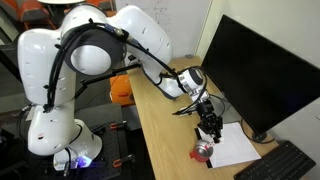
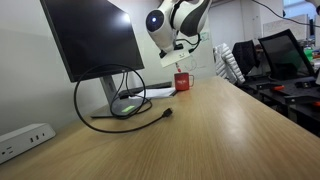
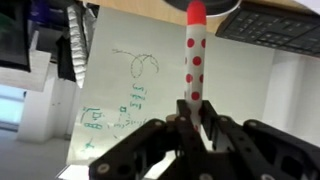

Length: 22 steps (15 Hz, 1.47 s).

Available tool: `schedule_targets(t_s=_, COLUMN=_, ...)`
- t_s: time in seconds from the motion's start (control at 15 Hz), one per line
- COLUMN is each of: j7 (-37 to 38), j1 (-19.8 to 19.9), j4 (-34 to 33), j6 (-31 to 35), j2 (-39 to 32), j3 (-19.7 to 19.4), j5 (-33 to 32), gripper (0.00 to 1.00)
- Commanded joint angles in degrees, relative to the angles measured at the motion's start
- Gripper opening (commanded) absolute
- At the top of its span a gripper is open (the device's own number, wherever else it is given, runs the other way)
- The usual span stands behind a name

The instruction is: Put the marker into the red mug.

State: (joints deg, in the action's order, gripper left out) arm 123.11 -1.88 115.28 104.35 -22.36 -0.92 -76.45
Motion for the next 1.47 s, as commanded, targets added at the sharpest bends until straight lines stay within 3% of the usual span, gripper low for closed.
schedule_targets(t_s=0.0, j7=-0.6, j1=-0.4, j4=-4.8, j6=-1.6, j2=-5.0, j3=0.6, j5=-0.3, gripper=0.05)
schedule_targets(t_s=0.33, j7=-1.9, j1=0.3, j4=-6.7, j6=-0.2, j2=-8.8, j3=0.6, j5=0.4, gripper=0.05)
schedule_targets(t_s=0.67, j7=-1.5, j1=0.3, j4=-5.0, j6=0.2, j2=-8.2, j3=0.7, j5=0.3, gripper=0.05)
schedule_targets(t_s=0.73, j7=-2.1, j1=0.3, j4=-4.9, j6=0.0, j2=-8.2, j3=0.8, j5=0.6, gripper=0.1)
schedule_targets(t_s=0.8, j7=-2.9, j1=0.5, j4=-4.8, j6=0.5, j2=-8.3, j3=0.9, j5=0.9, gripper=0.44)
schedule_targets(t_s=0.93, j7=-4.4, j1=0.5, j4=-4.5, j6=0.0, j2=-8.0, j3=0.8, j5=1.5, gripper=0.52)
schedule_targets(t_s=1.2, j7=-3.9, j1=0.6, j4=-2.6, j6=2.7, j2=-5.3, j3=1.2, j5=1.1, gripper=0.84)
schedule_targets(t_s=1.4, j7=-3.8, j1=0.4, j4=-0.9, j6=3.4, j2=-2.6, j3=1.5, j5=0.6, gripper=1.0)
